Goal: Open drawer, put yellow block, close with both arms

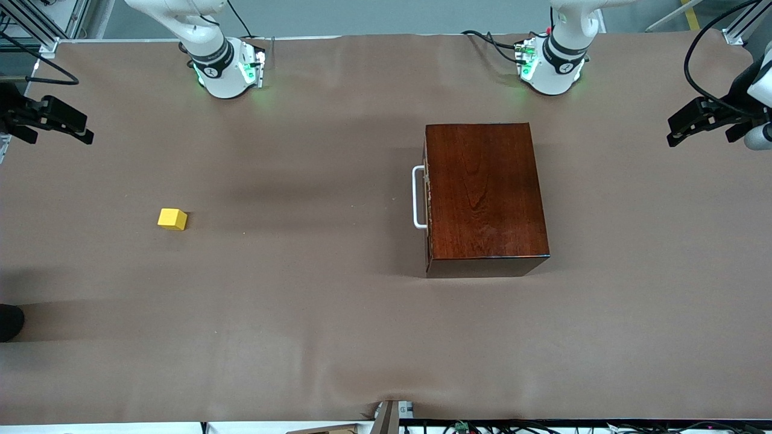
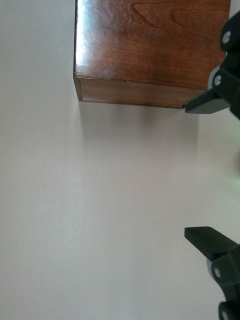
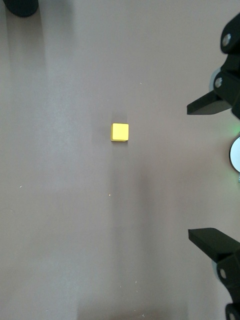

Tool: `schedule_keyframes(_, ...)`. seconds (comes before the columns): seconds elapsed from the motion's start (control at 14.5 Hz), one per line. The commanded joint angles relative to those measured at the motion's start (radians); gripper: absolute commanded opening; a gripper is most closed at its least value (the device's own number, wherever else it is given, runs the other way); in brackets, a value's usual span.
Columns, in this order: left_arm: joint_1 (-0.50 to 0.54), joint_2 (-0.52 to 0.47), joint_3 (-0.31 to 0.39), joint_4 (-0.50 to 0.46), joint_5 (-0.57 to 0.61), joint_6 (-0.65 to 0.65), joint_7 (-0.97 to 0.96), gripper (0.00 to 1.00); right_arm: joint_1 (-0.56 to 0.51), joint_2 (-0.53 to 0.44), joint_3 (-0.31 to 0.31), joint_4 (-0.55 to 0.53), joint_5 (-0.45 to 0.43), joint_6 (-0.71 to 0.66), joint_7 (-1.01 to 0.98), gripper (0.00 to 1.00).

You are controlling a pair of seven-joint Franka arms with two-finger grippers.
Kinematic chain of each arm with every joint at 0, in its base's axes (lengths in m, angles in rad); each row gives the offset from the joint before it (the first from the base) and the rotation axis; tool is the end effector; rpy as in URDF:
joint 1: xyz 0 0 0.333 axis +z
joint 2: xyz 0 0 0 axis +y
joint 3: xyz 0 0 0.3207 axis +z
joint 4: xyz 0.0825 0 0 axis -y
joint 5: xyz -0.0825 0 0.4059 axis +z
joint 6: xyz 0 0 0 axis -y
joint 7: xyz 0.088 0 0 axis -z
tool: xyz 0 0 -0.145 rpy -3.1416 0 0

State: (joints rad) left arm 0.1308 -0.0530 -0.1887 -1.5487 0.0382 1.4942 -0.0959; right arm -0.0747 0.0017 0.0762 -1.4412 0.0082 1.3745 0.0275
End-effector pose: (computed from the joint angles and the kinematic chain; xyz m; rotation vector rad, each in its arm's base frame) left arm 0.5513 -0.0289 0.6248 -3.0929 -0.0636 -0.0020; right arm 0.5530 0.0021 0.6365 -3.1323 0.0386 0.1073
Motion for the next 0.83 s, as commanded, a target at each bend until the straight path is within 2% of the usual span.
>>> schedule_keyframes(0.0, 0.012, 0.012, -0.008, 0.022, -0.017, -0.009, 0.028, 1.00, -0.014, 0.003, 0.008, 0.012, 0.013, -0.012, -0.004, 1.00)
schedule_keyframes(0.76, -0.005, 0.041, -0.017, 0.058, -0.011, -0.011, 0.007, 1.00, -0.014, 0.004, 0.008, 0.012, 0.013, -0.012, -0.004, 1.00)
